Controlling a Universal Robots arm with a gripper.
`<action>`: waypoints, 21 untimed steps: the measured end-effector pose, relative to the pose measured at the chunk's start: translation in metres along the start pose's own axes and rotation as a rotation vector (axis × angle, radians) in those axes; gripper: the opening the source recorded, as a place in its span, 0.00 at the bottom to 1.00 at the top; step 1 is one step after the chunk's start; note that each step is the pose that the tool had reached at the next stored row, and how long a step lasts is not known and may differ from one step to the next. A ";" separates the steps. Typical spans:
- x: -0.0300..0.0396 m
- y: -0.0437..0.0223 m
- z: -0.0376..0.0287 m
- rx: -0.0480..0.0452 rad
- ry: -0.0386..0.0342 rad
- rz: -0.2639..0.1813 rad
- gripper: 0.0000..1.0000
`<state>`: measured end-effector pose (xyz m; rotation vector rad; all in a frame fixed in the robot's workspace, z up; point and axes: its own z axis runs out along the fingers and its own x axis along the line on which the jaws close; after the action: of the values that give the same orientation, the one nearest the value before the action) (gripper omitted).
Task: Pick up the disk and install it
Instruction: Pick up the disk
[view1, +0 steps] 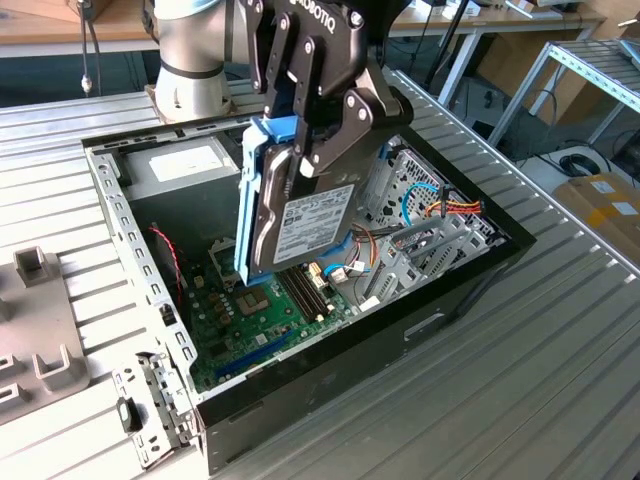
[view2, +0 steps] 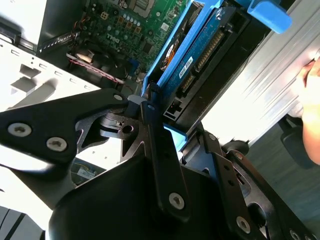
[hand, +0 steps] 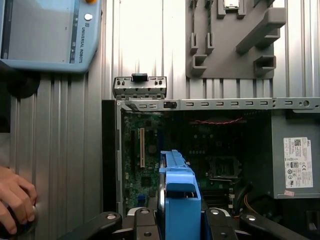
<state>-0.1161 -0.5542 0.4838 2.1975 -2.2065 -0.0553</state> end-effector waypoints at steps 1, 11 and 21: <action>0.0000 -0.0003 0.0000 0.0000 0.0001 0.000 0.37; 0.0000 -0.0033 -0.0001 0.0000 0.0012 0.000 0.37; 0.0000 -0.0071 -0.0003 0.0000 0.0023 0.000 0.37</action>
<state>-0.1090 -0.5542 0.4837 2.1963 -2.2055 -0.0528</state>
